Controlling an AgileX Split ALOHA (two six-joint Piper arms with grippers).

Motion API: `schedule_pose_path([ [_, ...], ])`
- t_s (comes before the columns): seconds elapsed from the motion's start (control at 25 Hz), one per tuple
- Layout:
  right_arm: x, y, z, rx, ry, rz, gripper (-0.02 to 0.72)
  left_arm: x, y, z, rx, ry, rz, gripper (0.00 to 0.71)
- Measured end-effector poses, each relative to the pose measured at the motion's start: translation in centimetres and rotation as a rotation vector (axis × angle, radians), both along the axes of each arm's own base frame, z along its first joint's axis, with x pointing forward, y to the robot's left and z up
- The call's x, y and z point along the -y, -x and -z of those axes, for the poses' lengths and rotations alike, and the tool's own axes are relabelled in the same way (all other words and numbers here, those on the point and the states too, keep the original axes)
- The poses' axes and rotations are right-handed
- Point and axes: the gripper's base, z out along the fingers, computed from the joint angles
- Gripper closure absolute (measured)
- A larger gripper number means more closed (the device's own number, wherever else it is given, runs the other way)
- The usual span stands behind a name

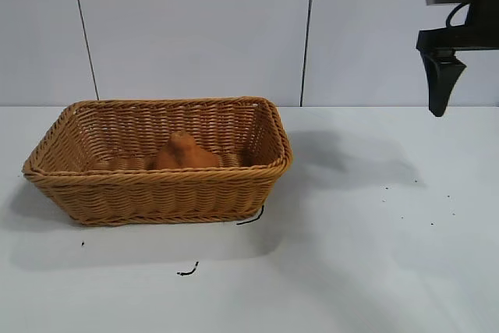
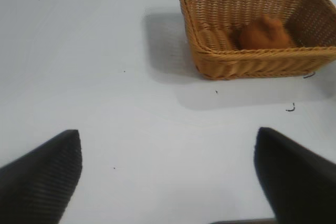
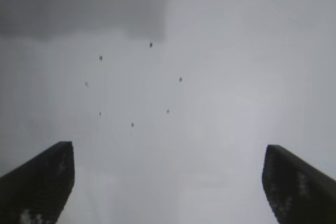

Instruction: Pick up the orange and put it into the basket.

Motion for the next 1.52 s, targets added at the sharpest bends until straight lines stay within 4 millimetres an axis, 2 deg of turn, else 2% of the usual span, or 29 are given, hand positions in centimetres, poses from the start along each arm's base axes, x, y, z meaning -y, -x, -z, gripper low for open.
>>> schedule_pose_path([
  [0.12,0.1,4.4,-1.7,0.080,-0.004,-0.001,0.008,0.0,0.0,0.0,0.000,0.000,0.000,0.071],
  [0.28,0.3,9.8,-2.7,0.192,-0.001,-0.032,0.008,0.0,0.0,0.0,0.000,0.000,0.000,0.071],
  [0.36,0.4,12.6,-3.3,0.301,0.004,-0.055,0.008,0.0,0.0,0.0,0.000,0.000,0.000,0.071],
  [0.56,0.6,17.6,-2.7,0.559,0.009,-0.066,0.008,0.0,0.0,0.0,0.000,0.000,0.000,0.071],
  [0.68,0.8,19.9,-1.3,0.674,0.016,-0.069,0.008,0.0,0.0,0.0,0.000,0.000,0.000,0.071],
  [0.8,0.8,21.6,0.0,0.725,0.022,-0.079,0.008,0.0,0.0,0.0,0.000,0.000,0.000,0.071],
  [1.0,0.9,23.3,-0.2,0.830,0.027,-0.081,0.008,0.0,0.0,0.0,0.000,0.000,0.000,0.071],
  [1.32,0.9,24.3,-0.2,0.889,0.024,-0.080,0.008,0.0,0.0,0.0,-0.002,0.000,0.000,0.071],
  [1.52,1.0,26.3,-0.2,1.013,0.025,-0.077,0.008,0.0,0.0,0.0,-0.001,0.000,0.000,0.071],
])
